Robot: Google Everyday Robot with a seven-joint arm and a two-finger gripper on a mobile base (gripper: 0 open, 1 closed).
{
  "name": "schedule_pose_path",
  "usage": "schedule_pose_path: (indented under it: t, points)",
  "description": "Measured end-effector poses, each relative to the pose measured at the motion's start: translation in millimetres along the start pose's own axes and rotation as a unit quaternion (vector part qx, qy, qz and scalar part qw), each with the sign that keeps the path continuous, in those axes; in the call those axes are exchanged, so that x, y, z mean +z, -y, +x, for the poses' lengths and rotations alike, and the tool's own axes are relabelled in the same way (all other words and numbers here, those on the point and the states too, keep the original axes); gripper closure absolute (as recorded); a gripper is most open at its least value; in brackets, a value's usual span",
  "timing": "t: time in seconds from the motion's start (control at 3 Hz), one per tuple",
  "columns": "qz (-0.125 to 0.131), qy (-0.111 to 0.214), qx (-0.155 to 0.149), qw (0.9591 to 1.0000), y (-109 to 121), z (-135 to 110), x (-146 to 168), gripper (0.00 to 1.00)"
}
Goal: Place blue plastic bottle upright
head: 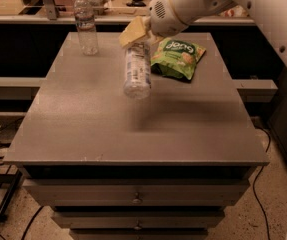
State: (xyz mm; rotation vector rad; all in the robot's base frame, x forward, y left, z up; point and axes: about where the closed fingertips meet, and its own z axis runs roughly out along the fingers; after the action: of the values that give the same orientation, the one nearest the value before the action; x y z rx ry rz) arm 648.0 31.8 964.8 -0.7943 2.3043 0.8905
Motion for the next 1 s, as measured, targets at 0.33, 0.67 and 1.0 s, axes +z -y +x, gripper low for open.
schedule_pose_path:
  t: [0.33, 0.67, 1.0]
  points:
    - [-0.053, 0.040, -0.068, 0.9955, 2, -8, -25, 1.00]
    - [-0.078, 0.068, -0.152, 0.9830, -7, -4, -50, 1.00]
    - [-0.079, 0.072, -0.202, 0.9736, -12, -5, -48, 1.00]
